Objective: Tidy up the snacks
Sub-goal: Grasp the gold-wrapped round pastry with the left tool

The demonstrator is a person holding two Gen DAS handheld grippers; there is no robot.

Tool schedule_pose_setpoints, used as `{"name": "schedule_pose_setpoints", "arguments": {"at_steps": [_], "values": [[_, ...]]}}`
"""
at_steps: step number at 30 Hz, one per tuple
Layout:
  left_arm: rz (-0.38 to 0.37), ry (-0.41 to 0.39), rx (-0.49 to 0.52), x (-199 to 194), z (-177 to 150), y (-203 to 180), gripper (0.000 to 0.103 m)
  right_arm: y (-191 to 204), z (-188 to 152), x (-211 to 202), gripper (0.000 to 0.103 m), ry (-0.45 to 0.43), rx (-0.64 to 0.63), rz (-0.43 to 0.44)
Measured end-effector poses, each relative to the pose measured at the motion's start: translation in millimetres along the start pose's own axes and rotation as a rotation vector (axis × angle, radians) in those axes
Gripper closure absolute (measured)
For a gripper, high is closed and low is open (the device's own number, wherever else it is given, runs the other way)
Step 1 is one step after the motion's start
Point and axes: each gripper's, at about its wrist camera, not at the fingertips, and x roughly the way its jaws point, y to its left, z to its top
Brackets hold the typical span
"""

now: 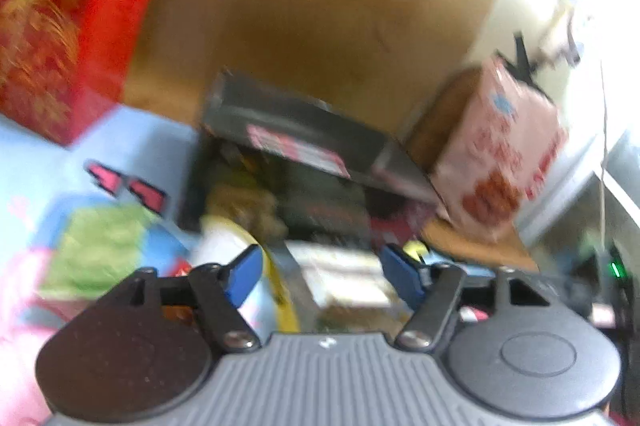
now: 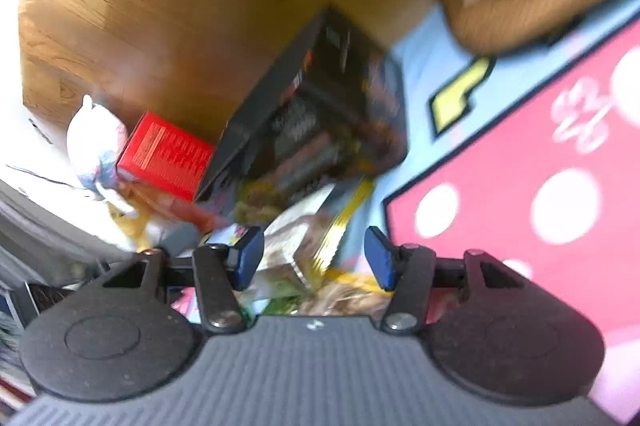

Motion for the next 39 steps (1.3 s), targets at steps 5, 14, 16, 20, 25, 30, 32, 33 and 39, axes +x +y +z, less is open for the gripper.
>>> {"name": "schedule_pose_setpoints", "arguments": {"at_steps": [5, 14, 16, 20, 25, 30, 32, 33, 39], "values": [[-0.042, 0.024, 0.0, -5, -19, -7, 0.048, 33, -14, -8, 0.074, -0.027, -0.101, -0.031], [-0.226, -0.087, -0.065, -87, -48, 10, 0.033, 135, -95, -47, 0.079, -0.133, -0.733, -0.178], [-0.231, -0.114, -0.116, -107, -56, 27, 0.031, 151, -128, -40, 0.079, -0.132, -0.911, -0.229], [-0.196, -0.158, -0.219, -142, -69, 59, 0.031, 172, -179, -28, 0.078, -0.114, -1.181, -0.265], [-0.126, -0.199, -0.289, -171, -83, 90, 0.03, 178, -208, 0, 0.078, -0.003, -1.225, -0.187], [-0.094, -0.198, -0.339, -181, -92, 110, 0.03, 172, -203, 1, 0.06, 0.064, -1.101, -0.117], [-0.098, -0.189, -0.34, -179, -93, 112, 0.03, 167, -192, -10, 0.056, 0.021, -1.031, -0.104], [-0.102, -0.181, -0.338, -177, -93, 112, 0.03, 162, -190, -17, 0.056, 0.004, -0.991, -0.101], [-0.138, -0.118, -0.301, -169, -100, 106, 0.03, 126, -168, -46, 0.054, -0.025, -0.788, -0.124]]}}
